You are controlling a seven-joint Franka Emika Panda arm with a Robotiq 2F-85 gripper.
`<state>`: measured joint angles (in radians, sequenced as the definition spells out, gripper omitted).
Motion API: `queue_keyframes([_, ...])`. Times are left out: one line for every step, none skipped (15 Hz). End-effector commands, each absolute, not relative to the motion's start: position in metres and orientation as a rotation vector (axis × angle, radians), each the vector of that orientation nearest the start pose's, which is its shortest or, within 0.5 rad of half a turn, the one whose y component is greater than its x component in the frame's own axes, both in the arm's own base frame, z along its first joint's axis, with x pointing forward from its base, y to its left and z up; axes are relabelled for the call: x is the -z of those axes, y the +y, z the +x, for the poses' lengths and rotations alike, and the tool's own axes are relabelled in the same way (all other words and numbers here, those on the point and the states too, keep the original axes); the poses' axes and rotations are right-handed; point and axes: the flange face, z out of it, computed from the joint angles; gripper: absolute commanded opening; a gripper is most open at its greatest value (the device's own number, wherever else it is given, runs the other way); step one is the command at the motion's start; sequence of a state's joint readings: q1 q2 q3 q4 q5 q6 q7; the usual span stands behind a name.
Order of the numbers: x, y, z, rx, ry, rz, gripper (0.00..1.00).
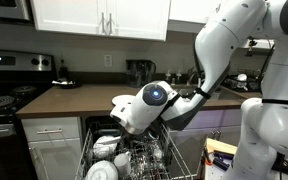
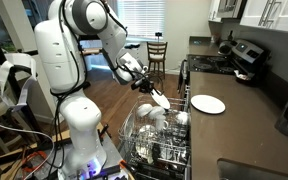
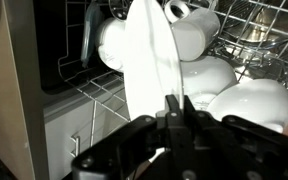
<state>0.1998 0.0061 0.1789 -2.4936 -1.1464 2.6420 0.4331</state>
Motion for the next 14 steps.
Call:
queue_keyframes([-0.305, 0.197, 0.416, 0.846, -1.662, -3.169, 0.02])
queue_keyframes([-0.306, 0.198, 0.415, 0.884, -1.669, -3.170, 0.02])
queue_keyframes([-0.308, 0.198, 0.414, 0.929, -1.671, -3.179, 0.02])
queue_keyframes([-0.309, 0.198, 0.413, 0.963, -1.675, -3.177, 0.02])
queue_keyframes([-0.310, 0.199, 0.412, 1.004, -1.677, -3.178, 0.02])
queue_keyframes([-0.311, 0.200, 0.411, 1.036, -1.679, -3.175, 0.02])
queue_keyframes([-0.311, 0.200, 0.410, 1.068, -1.682, -3.169, 0.02])
queue_keyframes([-0.311, 0.201, 0.409, 1.097, -1.679, -3.165, 0.02])
queue_keyframes([-0.311, 0.202, 0.407, 1.127, -1.676, -3.164, 0.02])
queue_keyframes([-0.311, 0.202, 0.406, 1.152, -1.676, -3.161, 0.02])
queue_keyframes([-0.311, 0.203, 0.405, 1.176, -1.673, -3.162, 0.02])
queue_keyframes([-0.311, 0.204, 0.403, 1.197, -1.669, -3.161, 0.02])
queue_keyframes([-0.310, 0.204, 0.402, 1.217, -1.666, -3.163, 0.02])
queue_keyframes([-0.309, 0.205, 0.400, 1.234, -1.659, -3.166, 0.02])
